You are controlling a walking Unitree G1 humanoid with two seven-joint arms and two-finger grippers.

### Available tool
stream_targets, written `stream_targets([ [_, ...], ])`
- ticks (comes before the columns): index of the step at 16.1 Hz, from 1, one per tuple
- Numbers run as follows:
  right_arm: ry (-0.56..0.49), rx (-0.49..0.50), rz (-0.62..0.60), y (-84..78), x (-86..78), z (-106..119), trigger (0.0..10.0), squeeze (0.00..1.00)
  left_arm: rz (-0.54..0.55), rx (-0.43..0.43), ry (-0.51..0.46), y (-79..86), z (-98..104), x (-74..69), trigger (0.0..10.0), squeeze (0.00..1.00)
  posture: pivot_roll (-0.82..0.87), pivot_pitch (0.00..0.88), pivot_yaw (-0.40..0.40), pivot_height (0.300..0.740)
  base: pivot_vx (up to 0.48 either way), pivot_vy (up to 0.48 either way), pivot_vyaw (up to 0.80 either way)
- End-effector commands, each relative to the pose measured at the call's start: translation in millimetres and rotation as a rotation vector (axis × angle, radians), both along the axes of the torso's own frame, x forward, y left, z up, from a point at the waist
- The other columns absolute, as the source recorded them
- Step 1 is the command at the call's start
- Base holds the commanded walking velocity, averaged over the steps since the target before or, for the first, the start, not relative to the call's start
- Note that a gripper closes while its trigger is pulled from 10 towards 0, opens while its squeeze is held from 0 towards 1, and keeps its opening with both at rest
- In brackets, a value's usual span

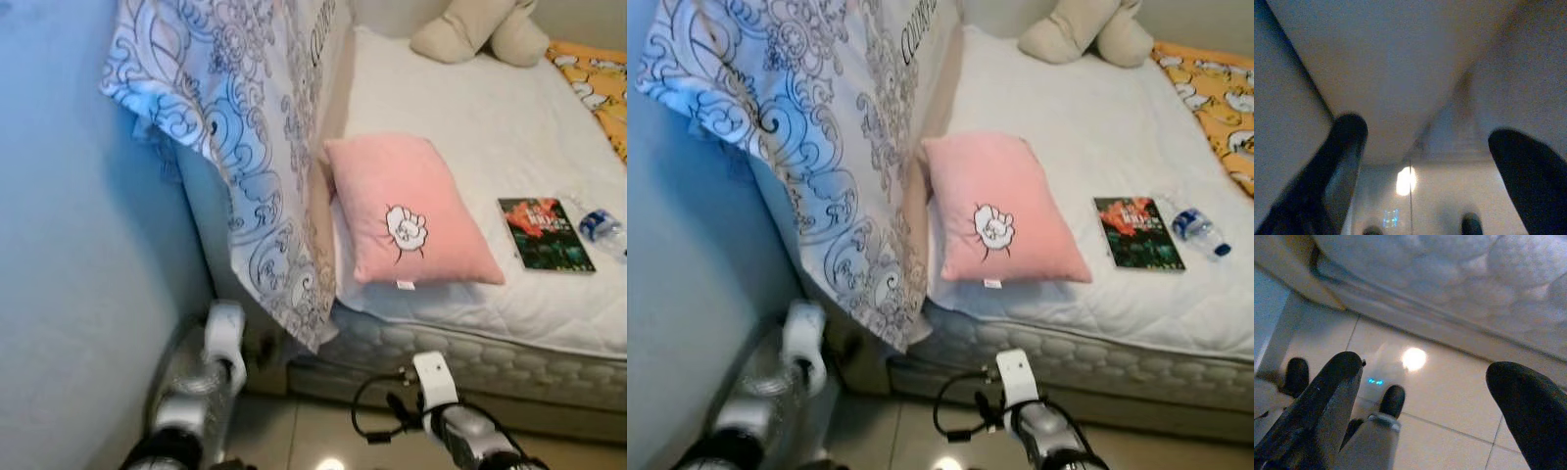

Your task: Clean up the room

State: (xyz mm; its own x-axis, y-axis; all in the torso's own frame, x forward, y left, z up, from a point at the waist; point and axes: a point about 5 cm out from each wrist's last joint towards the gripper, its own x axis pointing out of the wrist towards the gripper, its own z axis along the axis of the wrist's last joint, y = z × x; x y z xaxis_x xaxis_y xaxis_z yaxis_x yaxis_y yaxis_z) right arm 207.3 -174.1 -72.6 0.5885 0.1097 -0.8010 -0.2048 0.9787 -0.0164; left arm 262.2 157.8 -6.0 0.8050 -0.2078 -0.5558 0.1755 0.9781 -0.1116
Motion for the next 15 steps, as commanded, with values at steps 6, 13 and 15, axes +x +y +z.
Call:
stream_targets([
  [6,-0.012,-0.015,-0.008,-3.3,7.2,4.1,10.0,0.19,0.019,0.061,0.161,16.7,17.9,-34.5,10.0,0.0,0.02,0.0,-0.085,0.74,0.0,0.0,0.0],
  [13,-0.248,-0.152,0.043,-16.0,23.0,20.8,10.0,0.19,-0.345,-0.104,-0.13,6.7,171.1,-36.0,10.0,0.0,0.03,0.0,-0.125,0.74,0.0,0.0,0.0],
  [15,-0.323,-0.15,0.065,-16.0,28.0,27.2,10.0,0.19,-0.416,-0.207,-0.17,-8.3,186.3,-41.5,10.0,0.0,0.03,0.0,-0.13,0.74,0.0,0.0,0.0],
])
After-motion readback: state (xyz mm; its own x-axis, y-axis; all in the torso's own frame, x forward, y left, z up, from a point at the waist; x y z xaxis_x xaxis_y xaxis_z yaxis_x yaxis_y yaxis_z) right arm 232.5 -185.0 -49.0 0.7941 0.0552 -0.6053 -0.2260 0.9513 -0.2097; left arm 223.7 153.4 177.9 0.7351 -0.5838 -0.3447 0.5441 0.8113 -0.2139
